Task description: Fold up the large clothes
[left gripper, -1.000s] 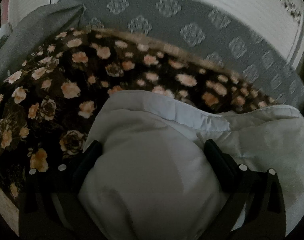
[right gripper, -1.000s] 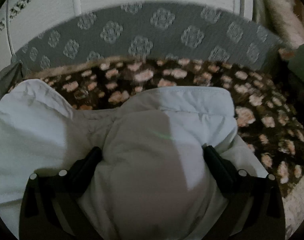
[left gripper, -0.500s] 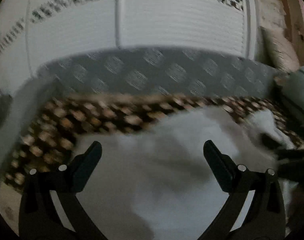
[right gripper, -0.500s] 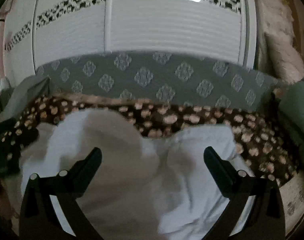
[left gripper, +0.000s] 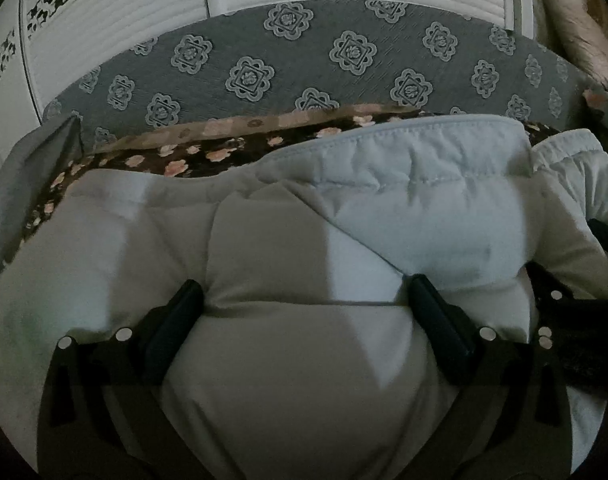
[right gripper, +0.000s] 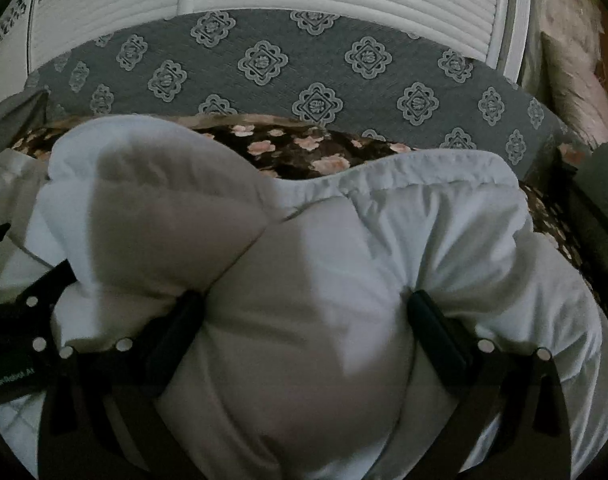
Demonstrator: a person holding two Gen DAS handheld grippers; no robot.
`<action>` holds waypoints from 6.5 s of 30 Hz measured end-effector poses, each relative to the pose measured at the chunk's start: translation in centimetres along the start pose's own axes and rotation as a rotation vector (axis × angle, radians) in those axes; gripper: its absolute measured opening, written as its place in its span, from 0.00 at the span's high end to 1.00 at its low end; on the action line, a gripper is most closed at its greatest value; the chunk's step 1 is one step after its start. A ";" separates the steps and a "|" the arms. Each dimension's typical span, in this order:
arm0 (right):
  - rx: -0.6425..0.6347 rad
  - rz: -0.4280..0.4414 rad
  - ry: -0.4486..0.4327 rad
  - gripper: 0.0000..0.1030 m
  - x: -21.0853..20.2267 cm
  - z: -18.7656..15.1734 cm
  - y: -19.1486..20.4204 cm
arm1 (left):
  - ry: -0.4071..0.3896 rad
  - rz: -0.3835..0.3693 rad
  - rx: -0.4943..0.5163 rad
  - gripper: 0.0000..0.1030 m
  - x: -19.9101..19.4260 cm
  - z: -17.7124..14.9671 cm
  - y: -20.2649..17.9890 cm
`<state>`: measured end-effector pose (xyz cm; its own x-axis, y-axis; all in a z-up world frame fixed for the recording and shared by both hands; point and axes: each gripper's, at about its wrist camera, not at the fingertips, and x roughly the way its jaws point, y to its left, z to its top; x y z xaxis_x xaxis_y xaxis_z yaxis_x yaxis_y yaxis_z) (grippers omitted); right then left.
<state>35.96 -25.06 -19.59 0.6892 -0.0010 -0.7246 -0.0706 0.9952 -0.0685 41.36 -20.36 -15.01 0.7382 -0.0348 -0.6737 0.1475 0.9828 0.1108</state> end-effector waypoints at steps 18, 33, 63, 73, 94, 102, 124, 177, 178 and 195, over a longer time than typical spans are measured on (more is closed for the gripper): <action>0.009 0.022 0.026 0.01 1.7 0.8 0.1 | 0.009 -0.003 -0.014 0.03 0.8 0.0 -0.5; -0.005 0.235 -0.072 0.02 -15.6 -3.3 -10.7 | -0.138 -0.083 -0.016 0.03 -16.5 -4.2 10.1; 0.187 0.261 0.256 0.10 -10.4 -8.5 -18.5 | 0.099 -0.029 -0.139 0.12 -11.7 -10.6 13.9; 0.184 0.251 0.136 0.73 -12.9 -5.7 -17.2 | 0.068 -0.050 -0.155 0.76 -12.7 -9.5 13.4; 0.572 -0.028 0.008 0.07 -20.9 -10.2 -32.5 | 0.127 -0.156 -0.130 0.03 -18.9 -11.5 5.6; 0.351 0.054 -0.184 0.02 -29.6 -9.7 -25.5 | -0.071 -0.051 -0.370 0.03 -28.2 -12.3 15.1; 0.147 0.133 -0.400 0.02 -40.3 -14.5 -15.6 | -0.242 0.098 -0.314 0.03 -40.5 -19.5 16.6; 0.068 0.083 -0.340 0.02 -39.6 -14.4 -13.3 | -0.231 0.199 -0.209 0.03 -39.7 -19.4 14.5; 0.068 0.080 -0.341 0.02 -39.6 -14.4 -13.3 | -0.231 0.200 -0.208 0.03 -39.8 -19.3 14.5; 0.066 0.081 -0.342 0.02 -39.6 -14.4 -13.2 | -0.214 0.186 -0.186 0.03 -39.3 -19.4 14.3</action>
<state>-0.77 -39.61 0.13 0.8856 0.1001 -0.4536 -0.0959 0.9949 0.0325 1.67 -1.39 -1.14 0.8653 0.1303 -0.4840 -0.1105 0.9915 0.0692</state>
